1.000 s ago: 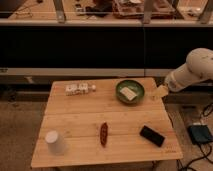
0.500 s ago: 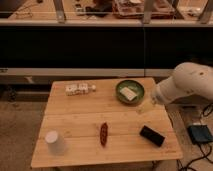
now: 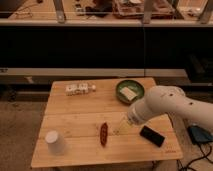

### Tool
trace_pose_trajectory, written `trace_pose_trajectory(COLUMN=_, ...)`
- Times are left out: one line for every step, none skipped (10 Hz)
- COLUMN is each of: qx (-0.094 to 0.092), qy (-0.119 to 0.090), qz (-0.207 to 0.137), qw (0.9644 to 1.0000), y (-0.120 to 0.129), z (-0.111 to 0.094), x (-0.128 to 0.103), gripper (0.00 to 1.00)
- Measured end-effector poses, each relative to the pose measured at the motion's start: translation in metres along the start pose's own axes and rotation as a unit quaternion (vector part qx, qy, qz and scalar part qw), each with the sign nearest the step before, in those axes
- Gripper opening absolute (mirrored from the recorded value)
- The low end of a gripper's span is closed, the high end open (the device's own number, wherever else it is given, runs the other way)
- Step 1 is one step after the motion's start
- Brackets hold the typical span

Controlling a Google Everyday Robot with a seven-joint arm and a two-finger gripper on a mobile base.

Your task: Place the pepper on the white sponge

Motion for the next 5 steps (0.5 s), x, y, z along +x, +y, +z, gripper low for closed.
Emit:
trace_pose_trajectory(qx=0.01, qy=0.008, qz=0.004, qw=0.9999, y=-0.001, z=0.011, x=0.006, gripper=0.75)
trace_pose_trajectory(qx=0.02, qy=0.016, qz=0.009, qw=0.9996, y=-0.001, z=0.023, x=0.01, gripper=0.75)
trace_pose_trajectory(qx=0.028, qy=0.023, qz=0.016, qw=0.9992, y=0.001, z=0.038, x=0.012, gripper=0.75)
trace_pose_trajectory(qx=0.029, qy=0.021, qz=0.022, qw=0.9991, y=0.006, z=0.054, x=0.009, gripper=0.75)
trace_pose_trajectory(qx=0.025, qy=0.017, qz=0.027, qw=0.9992, y=0.013, z=0.065, x=0.004, gripper=0.75)
